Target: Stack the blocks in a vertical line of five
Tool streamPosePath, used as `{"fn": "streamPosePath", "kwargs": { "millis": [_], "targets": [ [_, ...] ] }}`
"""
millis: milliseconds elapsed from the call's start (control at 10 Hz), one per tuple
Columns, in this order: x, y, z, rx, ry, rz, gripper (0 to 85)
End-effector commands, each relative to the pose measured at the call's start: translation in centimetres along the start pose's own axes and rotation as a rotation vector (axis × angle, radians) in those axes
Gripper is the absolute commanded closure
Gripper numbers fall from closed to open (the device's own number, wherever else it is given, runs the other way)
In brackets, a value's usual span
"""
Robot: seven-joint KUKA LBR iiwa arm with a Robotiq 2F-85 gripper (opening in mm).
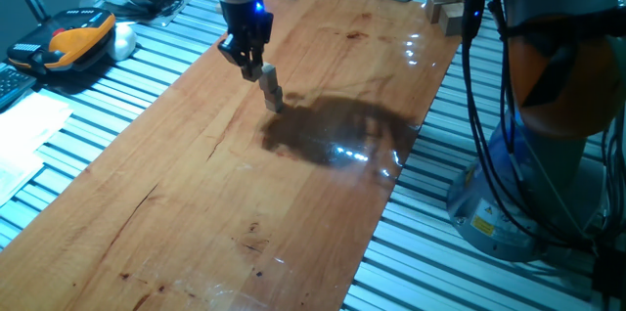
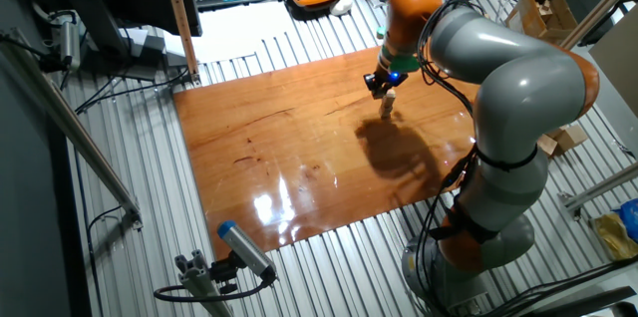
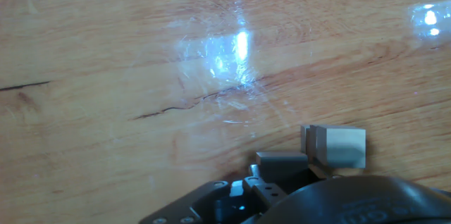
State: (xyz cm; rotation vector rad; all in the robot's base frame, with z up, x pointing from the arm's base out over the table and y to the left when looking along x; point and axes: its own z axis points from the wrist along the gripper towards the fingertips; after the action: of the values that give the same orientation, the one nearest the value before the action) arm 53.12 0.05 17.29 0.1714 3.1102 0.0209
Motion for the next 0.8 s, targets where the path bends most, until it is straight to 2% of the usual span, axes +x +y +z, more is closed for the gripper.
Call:
{"fn": "streamPosePath", "kwargs": {
  "millis": [0,300,700],
  "targets": [
    [0.01,-0.01,0.02,0.002,-0.001,0.0,85.0],
    [0.17,-0.14,0.16,-0.001,0.0,-0.004,85.0],
    [0.19,-0.16,0.19,0.01,-0.009,0.01,85.0]
  ]
}}
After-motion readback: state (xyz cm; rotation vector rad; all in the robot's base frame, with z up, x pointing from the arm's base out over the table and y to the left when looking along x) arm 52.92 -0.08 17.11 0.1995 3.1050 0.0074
